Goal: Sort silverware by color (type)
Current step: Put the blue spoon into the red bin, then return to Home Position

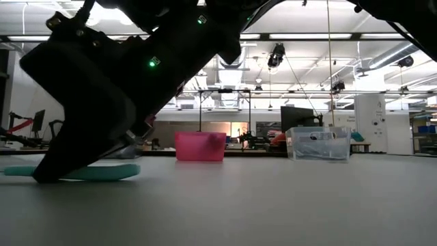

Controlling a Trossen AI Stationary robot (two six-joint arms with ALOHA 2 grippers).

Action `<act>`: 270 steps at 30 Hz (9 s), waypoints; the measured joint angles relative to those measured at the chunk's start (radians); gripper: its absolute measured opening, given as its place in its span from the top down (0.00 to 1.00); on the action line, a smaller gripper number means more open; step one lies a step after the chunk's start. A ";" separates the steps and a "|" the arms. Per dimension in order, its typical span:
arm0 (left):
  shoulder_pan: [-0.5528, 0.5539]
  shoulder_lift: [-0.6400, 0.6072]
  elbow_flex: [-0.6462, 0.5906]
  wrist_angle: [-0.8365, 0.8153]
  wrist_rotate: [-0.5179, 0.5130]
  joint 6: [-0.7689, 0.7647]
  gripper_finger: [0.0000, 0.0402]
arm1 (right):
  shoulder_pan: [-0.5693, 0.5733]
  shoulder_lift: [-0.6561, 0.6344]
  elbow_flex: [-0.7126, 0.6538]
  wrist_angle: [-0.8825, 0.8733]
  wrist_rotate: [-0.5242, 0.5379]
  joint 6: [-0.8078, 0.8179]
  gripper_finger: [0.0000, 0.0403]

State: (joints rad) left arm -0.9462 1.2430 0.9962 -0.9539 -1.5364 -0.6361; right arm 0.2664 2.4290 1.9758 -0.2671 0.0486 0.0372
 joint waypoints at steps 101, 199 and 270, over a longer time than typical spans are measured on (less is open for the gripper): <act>-0.001 -0.035 0.073 -0.146 0.061 0.085 0.81 | -0.599 -0.331 -0.152 -0.399 0.206 0.529 0.87; 0.199 0.021 0.067 0.296 0.508 0.177 0.81 | -0.112 -1.069 -1.032 0.230 0.362 -0.064 0.86; 1.023 -0.983 -0.745 0.876 1.398 0.715 0.81 | -0.473 -2.039 -1.843 0.533 0.127 -0.143 0.86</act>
State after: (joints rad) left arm 0.0769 0.2605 0.2514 -0.0783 -0.1387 0.0787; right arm -0.2070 0.3905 0.1323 0.2664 0.1753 -0.1055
